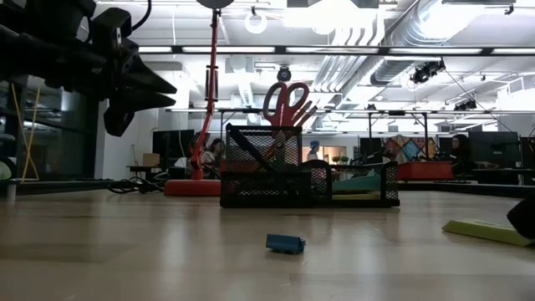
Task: Pick and place office supplies into organizer
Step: Put the yellow eraser into the black desk organizer
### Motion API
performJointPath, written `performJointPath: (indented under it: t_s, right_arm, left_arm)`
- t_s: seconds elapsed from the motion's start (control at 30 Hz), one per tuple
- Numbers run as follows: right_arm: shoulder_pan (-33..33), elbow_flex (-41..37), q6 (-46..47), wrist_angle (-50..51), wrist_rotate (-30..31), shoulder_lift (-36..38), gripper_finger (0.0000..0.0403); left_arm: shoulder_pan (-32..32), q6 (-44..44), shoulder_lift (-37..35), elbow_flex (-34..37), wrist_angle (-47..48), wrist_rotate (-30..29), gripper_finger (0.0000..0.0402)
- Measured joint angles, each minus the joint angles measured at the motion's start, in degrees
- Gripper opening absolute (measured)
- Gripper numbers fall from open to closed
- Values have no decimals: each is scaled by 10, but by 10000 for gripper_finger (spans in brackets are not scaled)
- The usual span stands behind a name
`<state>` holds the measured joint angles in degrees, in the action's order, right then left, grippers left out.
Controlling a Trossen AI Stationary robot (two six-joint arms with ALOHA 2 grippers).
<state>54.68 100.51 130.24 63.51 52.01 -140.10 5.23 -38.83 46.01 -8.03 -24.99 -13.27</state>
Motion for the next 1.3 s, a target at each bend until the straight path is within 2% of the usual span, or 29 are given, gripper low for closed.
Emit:
performJointPath:
  t_s: [0.1,0.33,0.47,0.63,0.97,1.3]
  right_arm:
    - [8,-1,0,-1,28,-7,180]
    - [11,0,-13,-1,-17,-5,180]
    - [13,0,-65,-9,-43,-5,180]
    - [14,0,-147,-13,-45,-5,172]
    - [17,6,-66,-3,19,-13,164]
    - [28,9,-58,-78,15,-10,171]
  left_arm:
    - [0,0,0,0,0,2,88]
    - [0,15,0,0,8,-2,88]
    - [0,22,0,0,17,-15,88]
    - [0,25,0,0,19,-50,88]
    - [0,26,0,0,63,-52,88]
    - [0,26,0,0,101,-53,88]
